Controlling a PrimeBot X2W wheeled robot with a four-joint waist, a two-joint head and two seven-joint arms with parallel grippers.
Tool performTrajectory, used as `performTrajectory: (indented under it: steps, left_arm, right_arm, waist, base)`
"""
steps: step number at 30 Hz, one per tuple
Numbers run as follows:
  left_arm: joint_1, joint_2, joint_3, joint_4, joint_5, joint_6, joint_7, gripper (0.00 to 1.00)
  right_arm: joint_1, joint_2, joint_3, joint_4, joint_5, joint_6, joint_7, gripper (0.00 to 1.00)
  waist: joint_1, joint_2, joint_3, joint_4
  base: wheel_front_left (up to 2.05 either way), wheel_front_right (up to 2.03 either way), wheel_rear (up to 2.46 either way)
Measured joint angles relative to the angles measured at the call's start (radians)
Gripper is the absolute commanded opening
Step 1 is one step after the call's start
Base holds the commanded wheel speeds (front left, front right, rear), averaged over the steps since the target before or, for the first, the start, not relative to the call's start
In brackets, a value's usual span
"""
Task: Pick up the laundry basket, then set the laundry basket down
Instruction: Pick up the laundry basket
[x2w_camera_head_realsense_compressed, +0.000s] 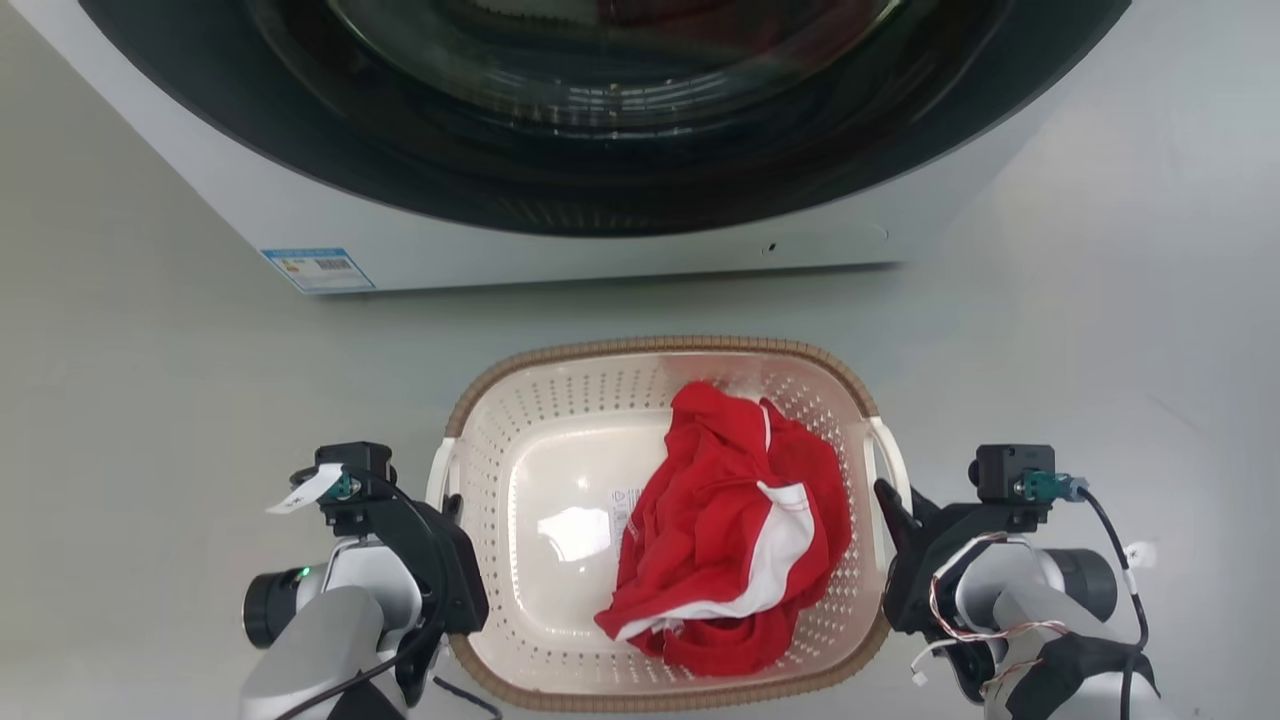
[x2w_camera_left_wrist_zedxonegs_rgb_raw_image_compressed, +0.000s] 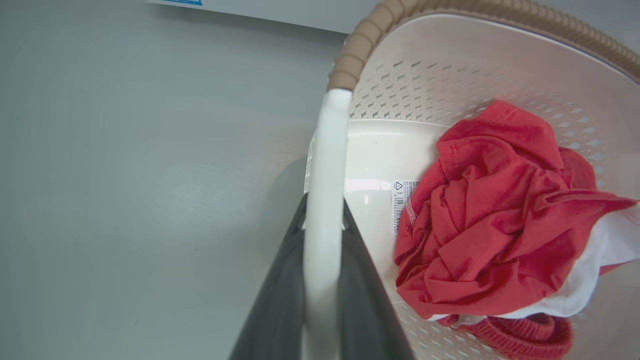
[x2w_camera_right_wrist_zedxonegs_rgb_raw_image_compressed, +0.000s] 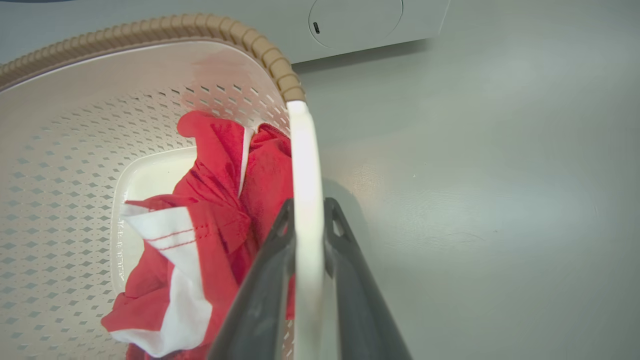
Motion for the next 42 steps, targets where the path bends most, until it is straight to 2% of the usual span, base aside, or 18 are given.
performTrajectory:
  steps: [42]
  left_arm:
    - [0.237,-0.006,0.0,0.03,-0.064,-0.01,0.223,0.0]
  right_arm:
    - [0.231,0.018,0.006,0.039,0.087,0.009,0.215,0.0]
  waist:
    - [0.0,0.0,-0.441,0.017]
  base:
    - [0.0,0.0,0.0]
